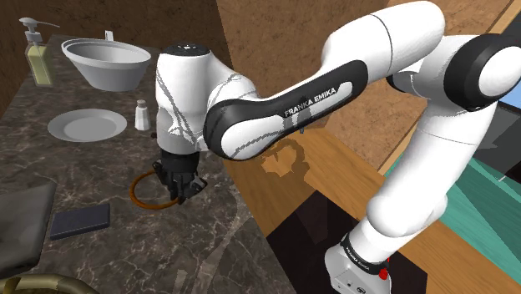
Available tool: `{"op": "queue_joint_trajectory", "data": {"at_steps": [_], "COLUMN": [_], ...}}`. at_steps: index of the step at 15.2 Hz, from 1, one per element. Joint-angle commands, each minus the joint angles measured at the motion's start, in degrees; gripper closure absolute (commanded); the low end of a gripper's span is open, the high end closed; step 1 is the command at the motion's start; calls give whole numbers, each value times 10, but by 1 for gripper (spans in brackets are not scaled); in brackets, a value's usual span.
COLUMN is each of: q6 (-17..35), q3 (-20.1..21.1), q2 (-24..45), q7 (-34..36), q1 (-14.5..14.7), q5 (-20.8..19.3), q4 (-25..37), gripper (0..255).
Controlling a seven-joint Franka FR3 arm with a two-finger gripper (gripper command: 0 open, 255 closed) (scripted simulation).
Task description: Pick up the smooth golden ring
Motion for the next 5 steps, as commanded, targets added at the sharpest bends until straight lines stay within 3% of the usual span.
{"op": "queue_joint_trajectory", "data": {"at_steps": [1,5], "q6": [-14,-27], "q3": [9,18], "q2": [-13,-26], "q7": [-11,-21], "q1": [-10,-19], "q5": [16,31], "q4": [8,16], "gripper": [255,255]}}
